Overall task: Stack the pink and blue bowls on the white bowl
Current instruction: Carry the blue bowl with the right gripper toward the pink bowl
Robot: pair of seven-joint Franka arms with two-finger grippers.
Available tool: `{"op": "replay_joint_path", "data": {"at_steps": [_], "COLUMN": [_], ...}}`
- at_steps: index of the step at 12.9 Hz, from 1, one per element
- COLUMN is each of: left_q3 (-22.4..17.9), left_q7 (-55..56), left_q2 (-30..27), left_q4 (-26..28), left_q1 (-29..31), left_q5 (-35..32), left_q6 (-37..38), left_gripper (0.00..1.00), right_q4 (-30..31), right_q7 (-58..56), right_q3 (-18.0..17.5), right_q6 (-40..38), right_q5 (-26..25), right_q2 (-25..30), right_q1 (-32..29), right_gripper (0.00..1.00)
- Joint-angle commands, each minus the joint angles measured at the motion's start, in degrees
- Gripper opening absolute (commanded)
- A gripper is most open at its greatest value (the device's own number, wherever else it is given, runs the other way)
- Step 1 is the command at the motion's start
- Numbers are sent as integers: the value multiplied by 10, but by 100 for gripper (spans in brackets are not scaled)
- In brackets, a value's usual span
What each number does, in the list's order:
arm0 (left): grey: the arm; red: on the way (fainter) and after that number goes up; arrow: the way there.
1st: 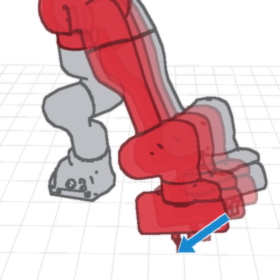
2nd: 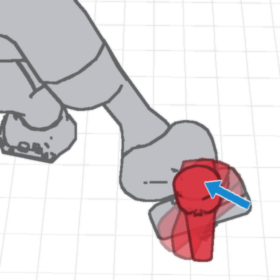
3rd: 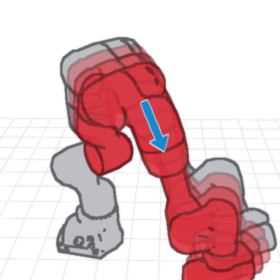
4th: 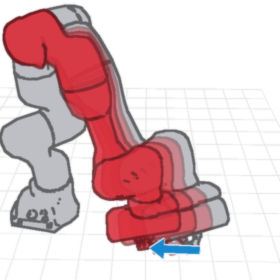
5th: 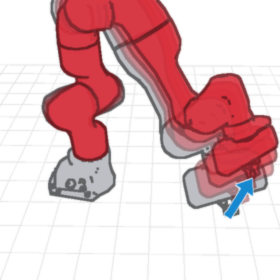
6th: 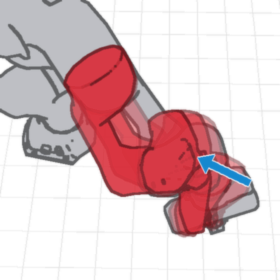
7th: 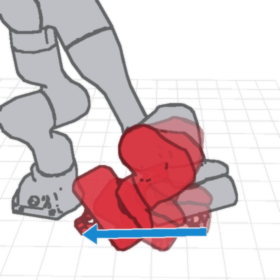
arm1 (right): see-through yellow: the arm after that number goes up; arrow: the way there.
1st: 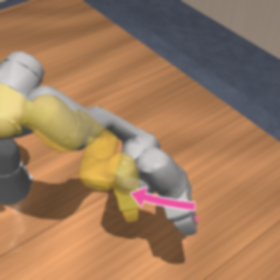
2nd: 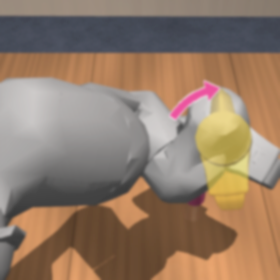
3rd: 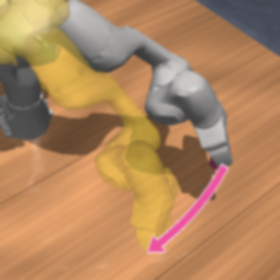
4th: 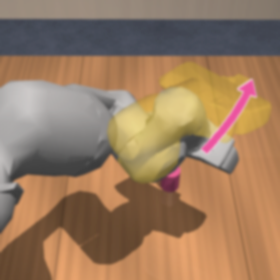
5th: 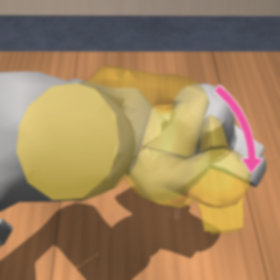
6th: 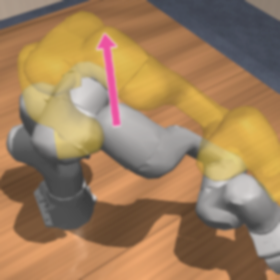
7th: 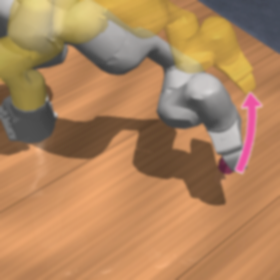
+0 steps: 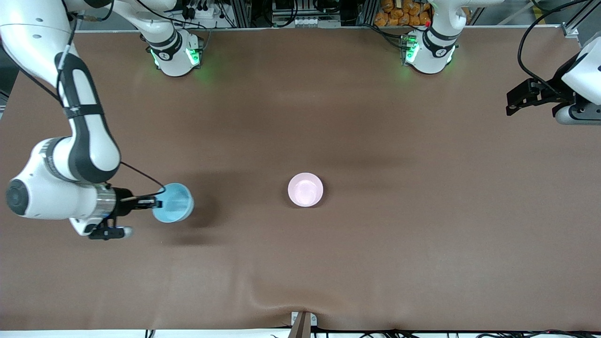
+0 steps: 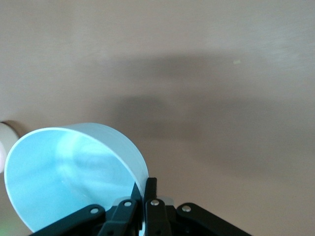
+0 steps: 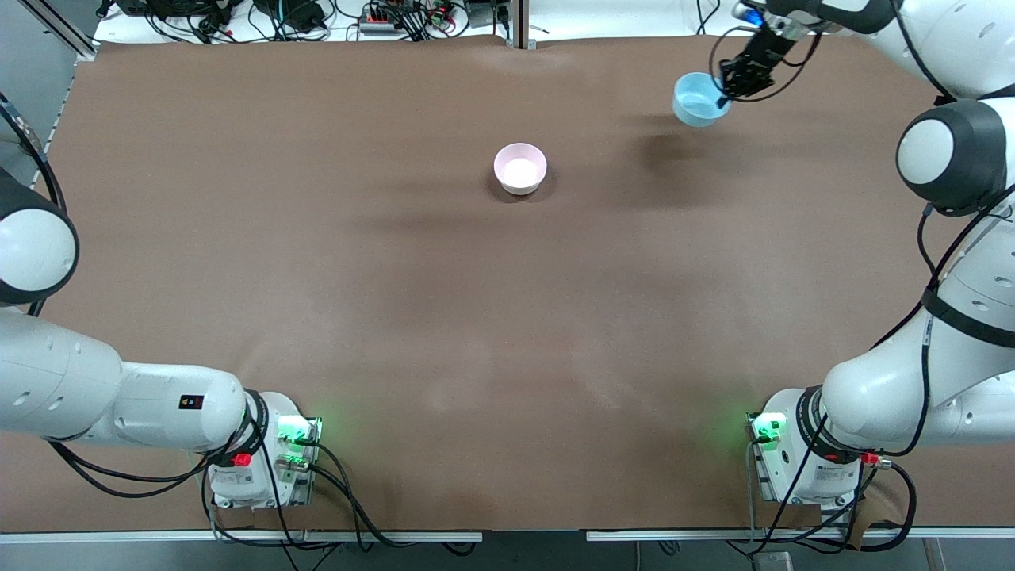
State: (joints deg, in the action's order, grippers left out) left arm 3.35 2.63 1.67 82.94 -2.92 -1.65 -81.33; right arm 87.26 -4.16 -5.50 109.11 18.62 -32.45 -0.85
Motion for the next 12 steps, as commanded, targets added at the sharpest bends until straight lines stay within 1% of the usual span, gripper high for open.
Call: {"op": "replay_joint_path", "data": {"at_steps": [1, 4, 6, 8, 11, 12], "left_q3": [3, 4, 4, 3, 3, 3], "left_q7": [13, 15, 16, 16, 16, 16], "left_q2": [2, 4, 6, 8, 9, 8], "left_q4": [-8, -6, -5, -3, -1, 0], "left_q1": [1, 5, 5, 7, 10, 10], "left_q5": [-6, -3, -2, 16, 18, 18], "left_q6": [-1, -2, -8, -16, -16, -16], "left_gripper": [100, 100, 100, 100, 100, 100], "right_q4": [-1, -1, 4, 4, 2, 1], "right_q7": [37, 93, 136, 199, 276, 294], "right_q3": [0, 1, 1, 1, 1, 2], "right_q6": [-4, 15, 41, 89, 173, 191], "right_q5": [37, 62, 68, 68, 66, 65], "right_q2": [1, -2, -4, -14, -44, -52], "right_q1": [57, 123, 166, 207, 260, 271], "right_gripper": [0, 0, 0, 0, 0, 0]}}
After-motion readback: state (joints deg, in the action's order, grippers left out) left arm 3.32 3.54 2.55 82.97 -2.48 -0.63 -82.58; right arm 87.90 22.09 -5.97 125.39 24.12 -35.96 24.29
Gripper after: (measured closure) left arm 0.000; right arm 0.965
